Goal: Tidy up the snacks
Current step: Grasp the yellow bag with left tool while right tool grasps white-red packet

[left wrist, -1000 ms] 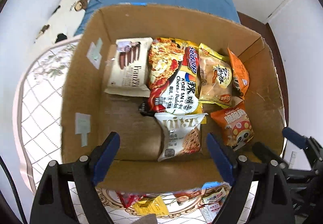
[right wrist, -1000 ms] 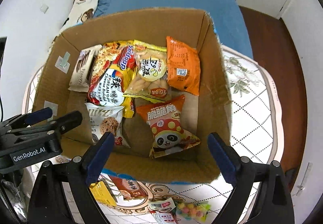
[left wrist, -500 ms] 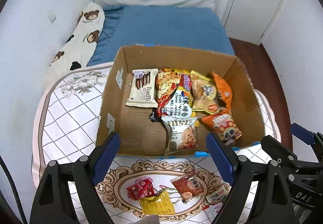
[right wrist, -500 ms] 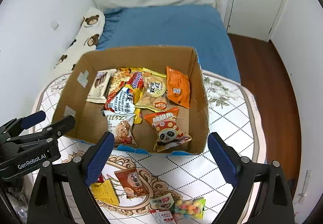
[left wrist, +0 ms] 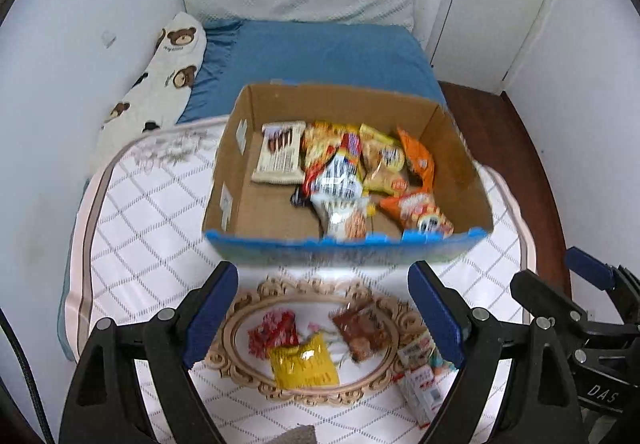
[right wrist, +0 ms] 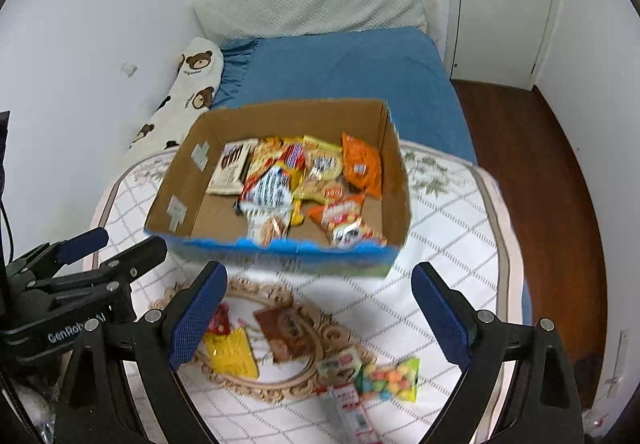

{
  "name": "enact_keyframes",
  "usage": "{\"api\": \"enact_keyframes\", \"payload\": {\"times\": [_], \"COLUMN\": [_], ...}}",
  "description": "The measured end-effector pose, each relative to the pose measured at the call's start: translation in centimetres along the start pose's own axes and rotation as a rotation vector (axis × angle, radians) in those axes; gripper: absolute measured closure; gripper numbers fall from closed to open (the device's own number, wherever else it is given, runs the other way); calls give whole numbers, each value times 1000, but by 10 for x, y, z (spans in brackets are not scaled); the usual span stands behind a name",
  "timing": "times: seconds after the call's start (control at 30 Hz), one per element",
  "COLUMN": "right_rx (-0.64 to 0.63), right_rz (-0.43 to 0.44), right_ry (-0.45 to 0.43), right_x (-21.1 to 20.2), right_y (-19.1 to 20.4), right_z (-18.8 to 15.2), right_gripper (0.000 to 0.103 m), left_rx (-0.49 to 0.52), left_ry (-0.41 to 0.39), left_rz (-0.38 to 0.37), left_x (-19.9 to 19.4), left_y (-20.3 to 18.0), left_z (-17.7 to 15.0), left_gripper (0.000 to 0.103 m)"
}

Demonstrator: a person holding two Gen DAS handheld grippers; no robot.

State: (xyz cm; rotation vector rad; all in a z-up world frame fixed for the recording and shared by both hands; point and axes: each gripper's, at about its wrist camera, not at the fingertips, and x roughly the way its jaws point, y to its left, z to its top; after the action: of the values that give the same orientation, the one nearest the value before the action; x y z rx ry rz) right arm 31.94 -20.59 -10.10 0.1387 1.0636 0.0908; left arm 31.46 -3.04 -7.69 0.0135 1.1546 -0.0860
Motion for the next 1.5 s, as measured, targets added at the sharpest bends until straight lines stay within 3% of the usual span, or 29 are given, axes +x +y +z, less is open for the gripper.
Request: {"api": "enact_keyframes", "payload": {"times": [0.23,0.33,0.47,0.73,0.8,0.87,0.9,0.97,1.03,1.17,1.3,1.4,1.5], "right_rx": [78,96,124,35,17,-4,-11,-18,2,116,272,301,242], "right_rz": [7,-12,-15,-68,-84,-114,-128,-150,-154,-99,35,90,67], "right_ry": [213,300,412,521,535,555,563,559,552,559,601,621,622], "right_x": [61,92,131,170,178,185,188,191,190,188,189,193,194], "right_y": [-25,-37,-50,-48,-46,-44,-44,-42,-42,-48,-53,-47,-34], "right_z": [-87,-124,-166,-207,-212,-219,-222,-227,-232,-238,-243,-252,-253], "right_gripper": [8,8,8,8,8,17,22,34,38,40,40,40,35], "left_rx": [-48,-16,205,830,890,901,893,847,744,398,-8,-134,-115], "left_ry": [205,289,338,343,374,393,396,388,395,494,610,643,638], "left_rz": [44,72,99,255,263,243,234,215,197,120,-5,-69,-90], "left_x": [61,96,127,172,184,193,194,194,191,191,195,200,206], "left_y": [29,35,16,-44,-49,-52,-53,-53,-49,-18,30,49,52], "left_z": [-68,-95,-120,-164,-171,-174,-173,-171,-167,-162,-176,-188,-192], "left_gripper": [16,16,16,16,16,17,21,40,44,45,45,43,36]}}
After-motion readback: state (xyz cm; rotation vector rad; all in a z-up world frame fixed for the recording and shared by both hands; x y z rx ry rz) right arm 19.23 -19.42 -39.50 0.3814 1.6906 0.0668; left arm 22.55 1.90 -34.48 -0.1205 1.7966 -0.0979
